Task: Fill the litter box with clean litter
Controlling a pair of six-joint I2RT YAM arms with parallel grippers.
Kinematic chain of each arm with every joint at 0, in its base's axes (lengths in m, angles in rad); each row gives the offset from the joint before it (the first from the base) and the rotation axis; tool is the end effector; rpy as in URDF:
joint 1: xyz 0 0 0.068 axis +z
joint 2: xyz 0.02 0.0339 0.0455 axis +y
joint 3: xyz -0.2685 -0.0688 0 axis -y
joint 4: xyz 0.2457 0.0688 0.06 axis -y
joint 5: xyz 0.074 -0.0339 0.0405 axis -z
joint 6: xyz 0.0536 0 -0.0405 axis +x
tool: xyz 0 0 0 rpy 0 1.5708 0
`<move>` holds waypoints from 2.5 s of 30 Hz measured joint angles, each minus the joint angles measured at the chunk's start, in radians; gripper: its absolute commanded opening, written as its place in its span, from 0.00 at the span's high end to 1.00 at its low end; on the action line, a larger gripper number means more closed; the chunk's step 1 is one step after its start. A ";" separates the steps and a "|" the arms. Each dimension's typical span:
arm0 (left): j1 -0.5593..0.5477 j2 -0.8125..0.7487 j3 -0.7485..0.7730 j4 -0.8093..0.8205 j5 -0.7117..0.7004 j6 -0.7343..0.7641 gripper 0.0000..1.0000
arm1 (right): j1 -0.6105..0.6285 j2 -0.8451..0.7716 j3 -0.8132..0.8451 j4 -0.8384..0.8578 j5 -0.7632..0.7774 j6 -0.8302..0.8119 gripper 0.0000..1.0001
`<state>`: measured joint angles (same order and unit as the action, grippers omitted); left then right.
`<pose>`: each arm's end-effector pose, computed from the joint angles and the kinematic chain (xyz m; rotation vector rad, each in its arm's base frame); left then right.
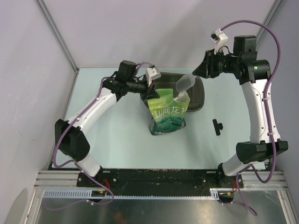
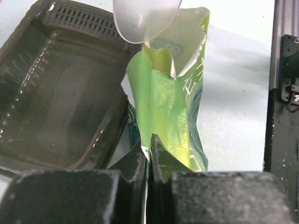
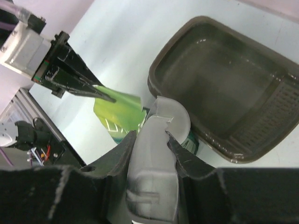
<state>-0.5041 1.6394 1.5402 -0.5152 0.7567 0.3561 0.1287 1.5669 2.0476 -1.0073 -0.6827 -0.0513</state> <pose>0.3160 -0.2163 0.3516 1.2598 1.7160 -0.9064 0.3021 0.0732 0.4907 -0.5904 1.9668 0.7590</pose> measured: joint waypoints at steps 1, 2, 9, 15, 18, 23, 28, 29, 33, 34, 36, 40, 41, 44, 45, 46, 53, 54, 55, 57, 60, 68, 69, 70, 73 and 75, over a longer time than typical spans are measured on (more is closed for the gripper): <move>0.000 0.000 0.002 -0.004 0.011 0.000 1.00 | 0.002 0.000 0.006 -0.024 0.003 -0.011 1.00; 0.000 0.000 0.002 -0.007 0.019 0.000 1.00 | 0.001 0.000 0.013 -0.046 0.005 -0.023 1.00; 0.000 -0.008 0.007 -0.012 0.040 -0.001 1.00 | 0.001 0.000 0.094 -0.142 0.005 -0.089 1.00; -0.002 -0.037 0.007 -0.022 0.040 -0.001 1.00 | 0.004 0.000 0.103 -0.202 0.011 -0.136 1.00; -0.004 -0.050 0.007 -0.029 0.040 0.000 1.00 | 0.015 0.000 0.102 -0.217 0.029 -0.152 1.00; -0.006 -0.058 0.007 -0.041 0.035 0.001 1.00 | 0.058 0.001 0.077 -0.222 0.089 -0.169 1.00; -0.027 -0.071 0.006 -0.055 0.023 0.018 1.00 | 0.120 0.033 0.075 -0.238 0.157 -0.189 1.00; -0.035 -0.076 0.005 -0.057 0.013 0.027 1.00 | 0.138 0.045 0.076 -0.243 0.172 -0.190 1.00; -0.064 -0.098 -0.006 -0.065 -0.024 0.065 1.00 | 0.194 0.069 0.034 -0.230 0.255 -0.132 1.00; -0.072 -0.104 -0.007 -0.071 -0.032 0.074 1.00 | 0.200 0.063 0.004 -0.213 0.284 -0.095 1.00; -0.085 -0.113 -0.011 -0.072 -0.050 0.094 1.00 | 0.206 0.049 -0.053 -0.187 0.340 -0.030 1.00; -0.103 -0.118 -0.014 -0.072 -0.075 0.123 1.00 | 0.235 0.042 -0.111 -0.156 0.416 0.076 1.00; -0.105 -0.119 -0.014 -0.072 -0.082 0.127 1.00 | 0.245 0.039 -0.124 -0.140 0.434 0.097 1.00; -0.111 -0.122 -0.015 -0.072 -0.098 0.142 1.00 | 0.262 0.015 -0.190 -0.082 0.462 0.140 1.00; -0.113 -0.123 -0.015 -0.072 -0.101 0.145 1.00 | 0.266 0.001 -0.224 -0.058 0.470 0.157 1.00; -0.115 -0.125 -0.017 -0.072 -0.103 0.150 1.00 | 0.267 -0.013 -0.259 -0.034 0.480 0.172 1.00; -0.122 -0.136 -0.027 -0.071 -0.117 0.160 1.00 | 0.304 -0.075 -0.485 0.135 0.514 0.240 1.00; -0.124 -0.137 -0.027 -0.071 -0.118 0.160 1.00 | 0.312 -0.082 -0.513 0.154 0.519 0.244 1.00; -0.124 -0.137 -0.027 -0.071 -0.118 0.160 1.00 | 0.323 -0.090 -0.541 0.179 0.525 0.246 1.00; -0.127 -0.137 -0.027 -0.071 -0.118 0.159 1.00 | 0.338 -0.105 -0.583 0.225 0.539 0.247 1.00; -0.131 -0.137 -0.027 -0.072 -0.118 0.158 1.00 | 0.344 -0.122 -0.625 0.278 0.544 0.251 1.00; -0.138 -0.137 -0.027 -0.071 -0.141 0.157 1.00 | 0.320 -0.135 -0.715 0.415 0.486 0.311 1.00; -0.140 -0.137 -0.027 -0.069 -0.151 0.158 1.00 | 0.309 -0.135 -0.727 0.433 0.467 0.322 1.00; -0.143 -0.137 -0.027 -0.068 -0.159 0.159 1.00 | 0.300 -0.135 -0.741 0.450 0.447 0.333 1.00; -0.161 -0.137 -0.027 -0.062 -0.193 0.176 1.00 | 0.272 -0.135 -0.775 0.494 0.387 0.354 1.00; -0.175 -0.137 -0.028 -0.059 -0.213 0.194 1.00 | 0.250 -0.135 -0.791 0.518 0.330 0.377 1.00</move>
<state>-0.6796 1.5028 1.5120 -0.5739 0.5434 0.5503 0.3790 1.4322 1.2568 -0.4896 -0.3531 0.3252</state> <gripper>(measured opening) 0.004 0.308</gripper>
